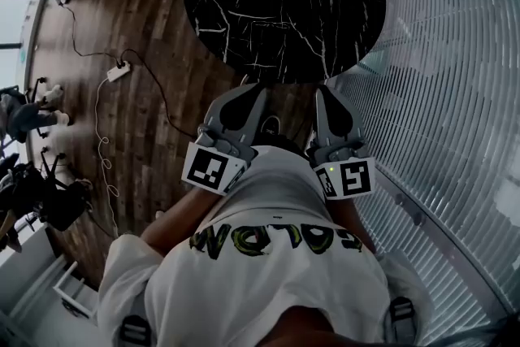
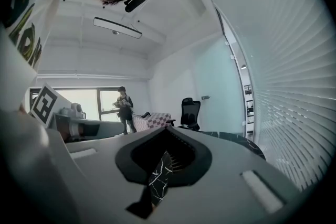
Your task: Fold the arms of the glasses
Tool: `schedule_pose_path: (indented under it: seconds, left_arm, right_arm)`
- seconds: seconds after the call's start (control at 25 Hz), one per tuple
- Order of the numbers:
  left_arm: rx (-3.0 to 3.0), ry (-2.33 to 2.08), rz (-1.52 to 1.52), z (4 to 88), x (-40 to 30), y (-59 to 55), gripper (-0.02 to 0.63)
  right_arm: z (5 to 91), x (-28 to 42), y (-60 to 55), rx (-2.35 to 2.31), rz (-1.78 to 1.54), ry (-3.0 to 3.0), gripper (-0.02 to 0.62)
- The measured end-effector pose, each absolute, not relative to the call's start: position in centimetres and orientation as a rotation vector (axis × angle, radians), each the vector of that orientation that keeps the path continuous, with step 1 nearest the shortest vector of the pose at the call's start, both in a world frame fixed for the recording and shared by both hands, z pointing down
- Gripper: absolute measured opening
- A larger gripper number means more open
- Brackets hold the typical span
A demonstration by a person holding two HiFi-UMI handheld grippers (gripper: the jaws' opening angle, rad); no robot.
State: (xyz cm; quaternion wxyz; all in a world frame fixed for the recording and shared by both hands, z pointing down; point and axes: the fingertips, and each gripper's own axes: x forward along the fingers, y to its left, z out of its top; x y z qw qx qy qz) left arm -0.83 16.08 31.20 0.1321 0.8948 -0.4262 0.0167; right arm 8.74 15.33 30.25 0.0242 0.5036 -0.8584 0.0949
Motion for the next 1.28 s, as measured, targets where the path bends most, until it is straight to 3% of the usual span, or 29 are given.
schedule_pose_path:
  seconds: [0.68,1.28]
  left_arm:
    - [2.65,-1.103,0.02,30.7,-5.4,1.4,0.0]
    - [2.677,-1.021,0.079,31.1,-2.2,-0.8,0.0]
  right_arm:
    - [29.0,2.7,2.1,1.58,0.236,-2.611,0.002]
    - [29.3,6.3,-0.2,1.618,0.24,-2.582,0.002]
